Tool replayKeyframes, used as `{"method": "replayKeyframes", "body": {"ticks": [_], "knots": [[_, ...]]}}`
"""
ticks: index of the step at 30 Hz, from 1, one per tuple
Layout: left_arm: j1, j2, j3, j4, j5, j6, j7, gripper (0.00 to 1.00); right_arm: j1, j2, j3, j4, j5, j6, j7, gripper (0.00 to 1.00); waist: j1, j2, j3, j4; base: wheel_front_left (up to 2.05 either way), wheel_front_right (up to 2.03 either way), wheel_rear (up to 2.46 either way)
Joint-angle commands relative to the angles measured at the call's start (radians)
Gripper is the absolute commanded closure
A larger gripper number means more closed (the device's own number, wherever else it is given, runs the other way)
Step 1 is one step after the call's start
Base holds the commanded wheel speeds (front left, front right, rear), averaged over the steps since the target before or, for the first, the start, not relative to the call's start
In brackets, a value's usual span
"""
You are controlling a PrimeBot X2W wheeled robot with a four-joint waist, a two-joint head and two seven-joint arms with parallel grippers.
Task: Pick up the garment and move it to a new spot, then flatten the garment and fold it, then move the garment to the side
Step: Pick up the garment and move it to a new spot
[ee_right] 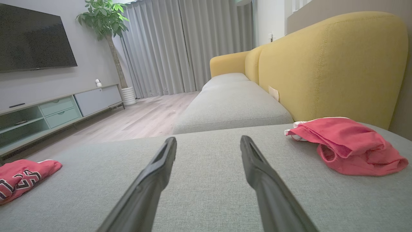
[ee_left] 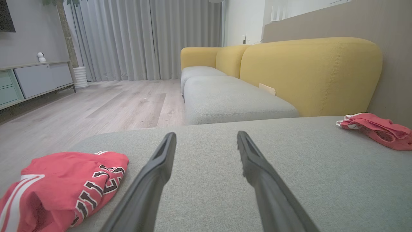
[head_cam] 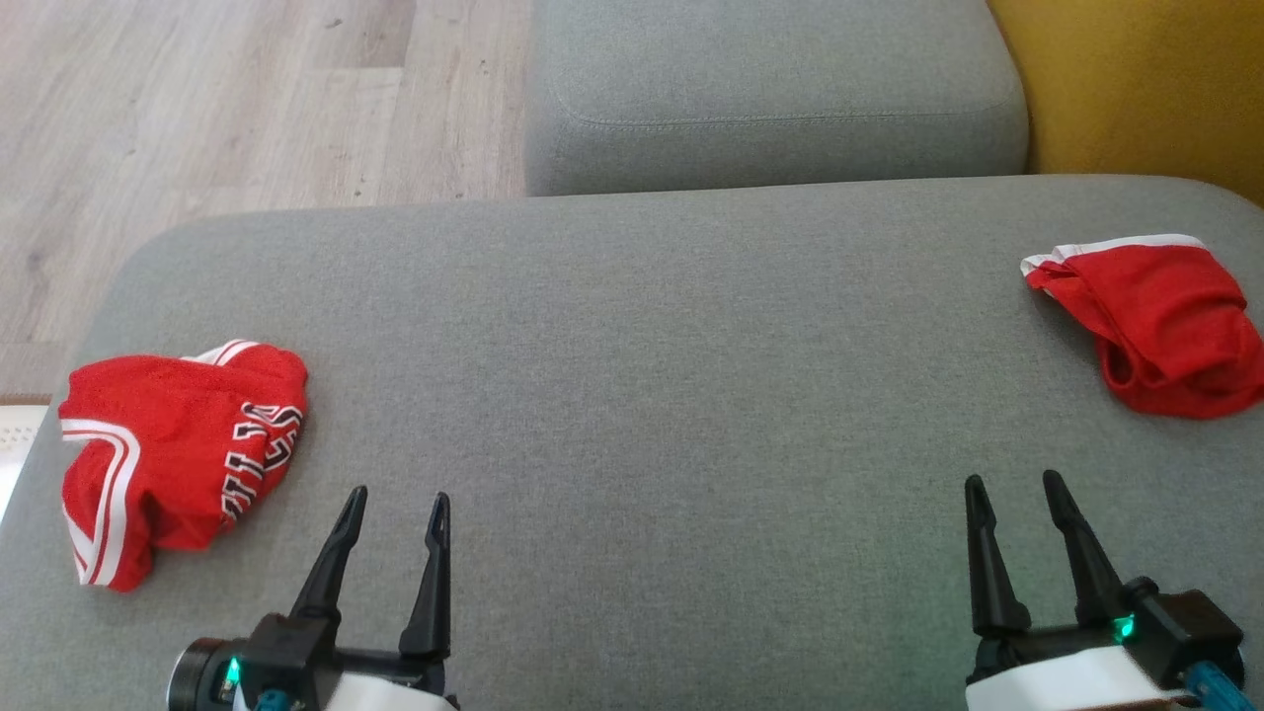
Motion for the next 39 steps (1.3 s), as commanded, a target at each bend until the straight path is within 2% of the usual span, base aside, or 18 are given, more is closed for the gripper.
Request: {"method": "replayKeyframes", "body": {"ticks": [1,8,16,29,36,39], "knots": [[-0.044,-0.002,0.033,-0.029,0.009,-0.004,-0.005,0.00,-0.031,-0.005,0.018,-0.037,0.003,0.007,-0.009,0.00,0.0000,-0.0001,0.001,0.001,0.00,0.00,0.00],[-0.057,-0.003,0.028,-0.025,0.008,-0.002,-0.005,0.00,-0.016,-0.005,0.022,-0.027,0.016,0.007,-0.009,0.00,0.0000,-0.0001,0.004,0.047,0.00,0.00,0.00],[-0.056,-0.004,0.040,-0.025,-0.007,0.016,-0.005,0.00,-0.001,-0.005,0.051,-0.020,0.069,0.007,-0.009,0.00,0.0000,-0.0001,0.015,0.203,0.00,0.00,0.00],[-0.043,-0.004,0.076,-0.039,-0.007,0.021,-0.005,0.00,-0.009,-0.005,0.046,-0.016,0.030,0.007,-0.009,0.00,0.0000,-0.0001,0.048,0.452,0.00,0.00,0.00],[-0.048,-0.004,0.084,-0.051,-0.011,0.023,-0.005,0.00,-0.016,-0.005,0.035,-0.019,0.014,0.007,-0.009,0.00,0.0000,-0.0001,0.081,0.488,0.00,0.00,0.00],[-0.105,0.020,0.076,-0.078,0.024,0.004,-0.005,0.00,-0.032,-0.005,0.029,-0.023,-0.012,0.007,-0.009,0.00,0.0000,-0.0001,0.122,0.484,0.00,0.00,0.00]]}}
